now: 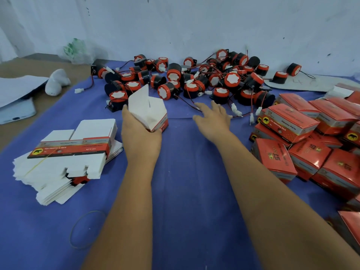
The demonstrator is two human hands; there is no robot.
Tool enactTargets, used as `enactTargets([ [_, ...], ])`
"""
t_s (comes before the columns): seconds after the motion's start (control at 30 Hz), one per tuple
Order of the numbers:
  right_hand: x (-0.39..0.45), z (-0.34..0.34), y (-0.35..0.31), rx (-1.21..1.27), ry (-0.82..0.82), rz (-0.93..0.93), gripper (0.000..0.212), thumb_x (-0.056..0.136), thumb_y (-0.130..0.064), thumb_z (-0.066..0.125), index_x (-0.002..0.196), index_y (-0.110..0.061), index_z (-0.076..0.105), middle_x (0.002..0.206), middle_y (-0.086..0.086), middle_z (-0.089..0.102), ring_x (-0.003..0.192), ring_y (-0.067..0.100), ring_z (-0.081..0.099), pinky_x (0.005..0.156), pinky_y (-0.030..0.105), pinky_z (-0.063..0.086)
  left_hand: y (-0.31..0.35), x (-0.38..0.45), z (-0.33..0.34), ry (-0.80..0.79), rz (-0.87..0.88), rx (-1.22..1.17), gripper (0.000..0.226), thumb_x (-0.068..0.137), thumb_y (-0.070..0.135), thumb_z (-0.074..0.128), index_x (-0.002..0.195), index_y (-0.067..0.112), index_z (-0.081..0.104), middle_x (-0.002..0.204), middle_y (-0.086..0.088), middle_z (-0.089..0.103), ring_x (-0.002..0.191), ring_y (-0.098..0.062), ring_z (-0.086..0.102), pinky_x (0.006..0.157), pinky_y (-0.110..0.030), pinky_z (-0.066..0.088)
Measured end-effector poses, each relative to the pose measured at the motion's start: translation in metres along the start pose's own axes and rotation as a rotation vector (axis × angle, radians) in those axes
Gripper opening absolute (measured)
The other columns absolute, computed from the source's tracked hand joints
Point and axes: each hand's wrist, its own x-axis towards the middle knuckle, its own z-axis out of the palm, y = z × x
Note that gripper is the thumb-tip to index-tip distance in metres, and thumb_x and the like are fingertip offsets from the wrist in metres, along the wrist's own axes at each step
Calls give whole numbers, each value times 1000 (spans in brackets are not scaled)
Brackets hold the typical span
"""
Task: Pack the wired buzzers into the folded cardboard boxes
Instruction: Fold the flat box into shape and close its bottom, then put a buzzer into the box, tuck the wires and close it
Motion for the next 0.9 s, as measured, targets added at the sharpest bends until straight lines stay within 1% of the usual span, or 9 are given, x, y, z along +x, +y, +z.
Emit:
enactTargets([
  [0.1, 9, 9, 3, -171, -100, 50, 52, 103, -45, 31, 152, -29, 27, 163, 7, 10, 150, 29, -1, 117, 53, -4, -3, 2, -2, 103, -36, -5, 71, 77, 21, 80, 135, 17, 40, 129, 0, 57, 118, -23, 55, 91, -36, 49],
  [0.23, -5, 13, -6, -288, 155, -130, 29, 100, -28, 45, 121, -20, 64, 127, 4, 54, 122, 25, 45, 109, 44, 22, -4, 6, -1, 151, -100, -93, 66, 74, 17, 80, 129, 16, 43, 121, 0, 61, 109, -21, 59, 87, -36, 51],
  [0.37, -42, 10, -16, 324, 216, -266, 19, 87, -5, 53, 86, -17, 68, 77, -7, 62, 68, 10, 52, 67, 29, 47, -3, 7, 0, 205, -162, -200, 63, 74, 13, 77, 127, 18, 43, 114, 5, 61, 102, -17, 62, 77, -28, 52],
  [0.5, -62, -14, -16, 896, 723, 49, 21, 82, -3, 51, 69, -20, 53, 51, -14, 45, 45, 4, 34, 45, 17, 27, 0, 6, 1, 213, -181, -284, 65, 75, 15, 78, 129, 17, 42, 117, 3, 60, 103, -14, 61, 84, -30, 54],
  [0.6, -59, -31, -8, 758, 805, 171, 28, 85, -5, 54, 109, -16, 61, 106, -4, 61, 85, 6, 54, 67, 26, 44, 4, 3, 3, 170, -168, -293, 64, 76, 16, 78, 129, 17, 42, 116, 5, 58, 103, -11, 60, 82, -27, 53],
  [0.67, -62, -28, -1, 264, 736, 192, 61, 83, -3, 59, 141, -17, 42, 150, 13, 28, 132, 27, 31, 102, 35, 37, 5, 2, 6, 103, -151, -273, 63, 77, 17, 78, 128, 20, 41, 115, 8, 58, 101, -10, 59, 73, -21, 49],
  [0.73, -68, -19, -6, -108, 746, 62, 81, 78, 0, 60, 150, -21, 29, 157, 19, 13, 144, 37, 11, 117, 45, 13, 4, 0, 8, 16, -116, -206, 61, 77, 21, 79, 125, 25, 41, 114, 10, 57, 99, -9, 58, 66, -17, 43],
  [0.8, -68, -10, -16, -261, 718, -110, 85, 75, -4, 62, 151, -25, 28, 157, 19, 18, 145, 37, 12, 117, 49, 5, 3, -2, 10, -53, -80, -113, 63, 77, 29, 82, 125, 27, 42, 113, 12, 55, 97, -10, 55, 62, -15, 38],
  [0.9, -54, 2, -24, -33, 360, -175, 80, 87, -22, 60, 154, -28, 18, 159, 13, 18, 145, 32, 13, 116, 50, 13, 3, -3, 10, -86, -57, -40, 69, 77, 33, 82, 132, 23, 41, 110, 13, 53, 97, -12, 53, 58, -15, 34],
])
